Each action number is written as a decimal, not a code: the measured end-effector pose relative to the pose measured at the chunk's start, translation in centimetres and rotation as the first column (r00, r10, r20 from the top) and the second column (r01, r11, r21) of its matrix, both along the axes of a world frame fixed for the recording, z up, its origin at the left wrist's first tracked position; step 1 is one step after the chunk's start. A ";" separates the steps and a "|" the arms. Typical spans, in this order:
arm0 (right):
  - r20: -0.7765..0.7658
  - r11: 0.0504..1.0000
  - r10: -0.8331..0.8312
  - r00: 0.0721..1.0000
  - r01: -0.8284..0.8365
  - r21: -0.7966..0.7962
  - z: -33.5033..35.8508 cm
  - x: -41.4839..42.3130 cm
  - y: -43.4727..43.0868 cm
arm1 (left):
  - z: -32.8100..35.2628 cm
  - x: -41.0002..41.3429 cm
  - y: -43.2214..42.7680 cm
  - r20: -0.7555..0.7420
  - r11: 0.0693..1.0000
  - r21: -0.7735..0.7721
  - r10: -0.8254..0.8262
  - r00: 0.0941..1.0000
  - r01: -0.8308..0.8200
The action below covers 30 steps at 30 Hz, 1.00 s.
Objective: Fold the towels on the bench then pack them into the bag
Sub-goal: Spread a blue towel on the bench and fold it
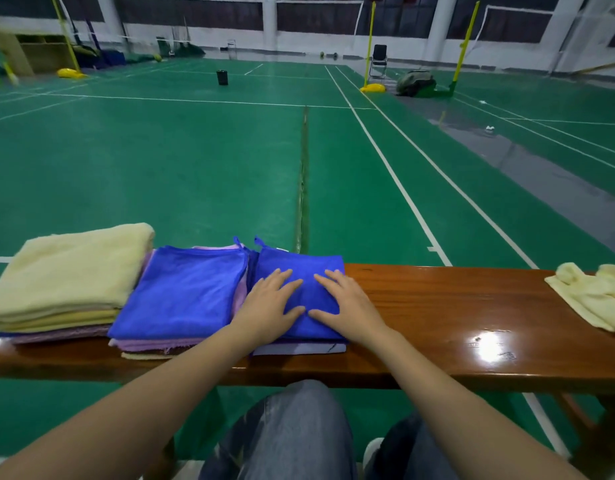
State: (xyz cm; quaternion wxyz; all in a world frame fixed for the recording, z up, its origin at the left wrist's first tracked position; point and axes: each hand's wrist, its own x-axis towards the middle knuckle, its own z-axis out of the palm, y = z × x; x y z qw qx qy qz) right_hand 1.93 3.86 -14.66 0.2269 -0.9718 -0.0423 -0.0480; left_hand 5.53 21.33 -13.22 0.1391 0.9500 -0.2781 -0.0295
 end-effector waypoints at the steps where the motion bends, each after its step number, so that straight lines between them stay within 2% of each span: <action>1: -0.044 0.999 0.016 0.999 -0.015 0.028 -0.4 -0.1 -0.1 | -0.3 0.1 -0.1 -0.062 1.000 -0.001 0.020 0.998 -0.020; 3: -0.086 0.992 0.016 0.996 -0.005 0.123 -1.0 0.0 -0.4 | -0.6 0.2 -0.1 -0.143 0.999 0.014 0.053 0.988 -0.052; 5: -0.090 0.987 0.006 0.996 0.009 0.163 -1.4 0.0 -0.5 | -0.8 0.3 0.0 -0.146 0.998 0.044 0.059 0.988 -0.053; 11: -0.111 0.987 0.027 0.993 -0.009 0.159 -1.4 -0.1 -0.8 | 0.5 0.5 -1.0 -0.208 0.987 0.154 0.084 0.975 -0.052; 13: -0.114 0.990 0.049 0.992 -0.032 0.138 -0.8 -0.3 -1.8 | 1.4 0.6 -1.7 -0.156 0.984 0.172 0.070 0.985 -0.042; 16: -0.063 0.988 0.030 0.998 -0.021 0.151 0.0 -1.2 -4.3 | 2.3 0.0 -3.8 -0.004 0.994 0.108 -0.019 1.000 0.020; 18: -0.019 0.986 -0.016 1.000 0.019 0.166 0.4 -2.3 -6.6 | 2.5 -0.6 -6.3 0.032 0.997 0.033 -0.076 0.997 0.075; 24: 0.049 0.966 -0.200 0.979 0.188 0.179 1.7 -6.7 -15.3 | 2.1 -3.0 -16.7 0.050 0.973 -0.135 -0.180 0.982 0.185; 30: 0.129 0.890 -0.434 0.892 0.401 0.219 1.4 -11.9 -24.7 | 1.4 -5.9 -27.5 0.020 0.919 -0.236 -0.320 0.947 0.316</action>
